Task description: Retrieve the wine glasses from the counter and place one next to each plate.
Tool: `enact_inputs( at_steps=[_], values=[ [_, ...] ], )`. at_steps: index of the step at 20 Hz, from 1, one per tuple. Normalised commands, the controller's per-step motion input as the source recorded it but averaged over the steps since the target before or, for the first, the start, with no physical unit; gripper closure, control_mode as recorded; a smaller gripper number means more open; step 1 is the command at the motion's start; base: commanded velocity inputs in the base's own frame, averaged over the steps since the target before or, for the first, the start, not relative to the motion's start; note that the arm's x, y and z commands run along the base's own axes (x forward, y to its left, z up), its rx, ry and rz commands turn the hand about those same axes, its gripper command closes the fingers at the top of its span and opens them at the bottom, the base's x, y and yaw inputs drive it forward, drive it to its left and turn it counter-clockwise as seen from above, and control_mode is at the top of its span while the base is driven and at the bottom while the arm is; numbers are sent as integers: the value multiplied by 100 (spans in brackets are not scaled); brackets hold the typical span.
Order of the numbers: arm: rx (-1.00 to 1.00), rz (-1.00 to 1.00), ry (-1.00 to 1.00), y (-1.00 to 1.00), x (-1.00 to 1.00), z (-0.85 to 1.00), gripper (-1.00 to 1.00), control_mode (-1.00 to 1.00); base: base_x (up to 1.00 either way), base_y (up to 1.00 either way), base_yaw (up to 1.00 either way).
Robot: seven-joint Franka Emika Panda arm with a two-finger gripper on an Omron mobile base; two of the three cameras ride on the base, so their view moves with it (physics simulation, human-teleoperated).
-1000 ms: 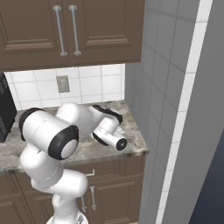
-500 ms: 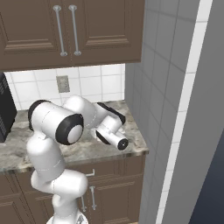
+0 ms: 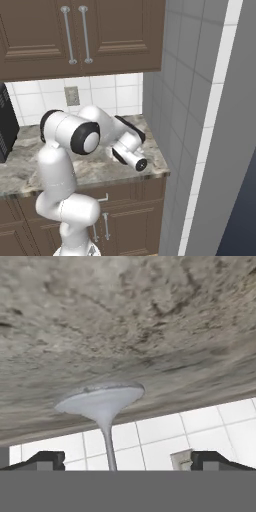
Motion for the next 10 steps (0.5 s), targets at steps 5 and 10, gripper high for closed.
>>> enact_inputs(
  at_steps=[5, 10],
  values=[
    [0, 0, 0, 0, 36, -10, -100, -100, 0, 0, 0],
    [0, 0, 0, 0, 31, -12, -100, -100, 0, 0, 0]
  ],
)
